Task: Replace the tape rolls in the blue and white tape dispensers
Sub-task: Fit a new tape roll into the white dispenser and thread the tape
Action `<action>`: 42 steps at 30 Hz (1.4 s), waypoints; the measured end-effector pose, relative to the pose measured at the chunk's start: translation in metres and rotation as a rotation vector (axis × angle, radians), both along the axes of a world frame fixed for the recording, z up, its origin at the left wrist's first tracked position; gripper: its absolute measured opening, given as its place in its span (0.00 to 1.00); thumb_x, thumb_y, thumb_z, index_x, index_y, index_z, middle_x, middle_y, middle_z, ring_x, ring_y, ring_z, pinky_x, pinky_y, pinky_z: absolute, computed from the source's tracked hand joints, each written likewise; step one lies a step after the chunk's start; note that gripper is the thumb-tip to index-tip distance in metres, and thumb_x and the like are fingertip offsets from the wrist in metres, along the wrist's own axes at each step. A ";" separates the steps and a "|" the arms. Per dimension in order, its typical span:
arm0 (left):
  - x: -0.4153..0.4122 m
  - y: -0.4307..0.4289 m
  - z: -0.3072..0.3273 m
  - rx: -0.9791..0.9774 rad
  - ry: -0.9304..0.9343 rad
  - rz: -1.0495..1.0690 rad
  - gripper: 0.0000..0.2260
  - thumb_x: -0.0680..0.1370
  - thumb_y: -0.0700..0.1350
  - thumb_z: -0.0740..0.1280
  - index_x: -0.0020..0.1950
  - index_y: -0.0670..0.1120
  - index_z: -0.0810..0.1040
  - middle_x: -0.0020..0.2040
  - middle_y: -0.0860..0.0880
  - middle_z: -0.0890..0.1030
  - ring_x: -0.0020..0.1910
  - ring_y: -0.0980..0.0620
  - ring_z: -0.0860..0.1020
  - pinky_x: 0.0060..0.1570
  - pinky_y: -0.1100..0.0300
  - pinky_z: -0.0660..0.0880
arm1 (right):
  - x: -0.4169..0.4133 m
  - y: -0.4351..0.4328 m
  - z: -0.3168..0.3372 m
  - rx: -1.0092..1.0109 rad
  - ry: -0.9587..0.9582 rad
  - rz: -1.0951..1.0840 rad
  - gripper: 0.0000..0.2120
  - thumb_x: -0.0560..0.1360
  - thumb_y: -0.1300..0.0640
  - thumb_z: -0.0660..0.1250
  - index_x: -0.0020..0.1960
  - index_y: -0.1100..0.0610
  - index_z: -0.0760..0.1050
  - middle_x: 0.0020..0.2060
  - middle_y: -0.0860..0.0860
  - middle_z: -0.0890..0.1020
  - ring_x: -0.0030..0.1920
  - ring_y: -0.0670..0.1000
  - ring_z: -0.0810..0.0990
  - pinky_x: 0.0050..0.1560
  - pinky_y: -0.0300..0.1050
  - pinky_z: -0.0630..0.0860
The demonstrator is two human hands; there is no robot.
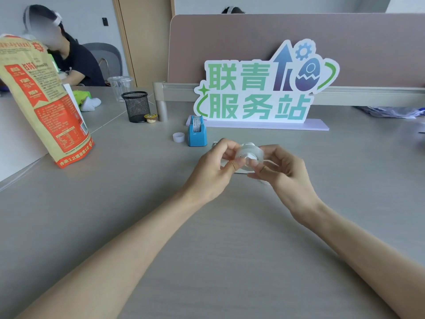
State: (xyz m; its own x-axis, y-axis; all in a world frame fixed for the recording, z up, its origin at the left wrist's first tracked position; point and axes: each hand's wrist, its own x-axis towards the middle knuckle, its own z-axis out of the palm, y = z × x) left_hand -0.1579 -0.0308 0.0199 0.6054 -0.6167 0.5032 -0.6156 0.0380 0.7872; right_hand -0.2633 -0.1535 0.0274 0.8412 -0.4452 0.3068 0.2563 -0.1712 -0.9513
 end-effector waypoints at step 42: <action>0.003 0.010 0.005 -0.129 -0.024 0.015 0.07 0.73 0.41 0.72 0.50 0.49 0.85 0.42 0.53 0.82 0.42 0.48 0.77 0.42 0.46 0.73 | -0.004 -0.012 0.002 0.471 0.147 0.203 0.10 0.75 0.55 0.68 0.52 0.59 0.80 0.48 0.53 0.84 0.44 0.46 0.82 0.47 0.37 0.80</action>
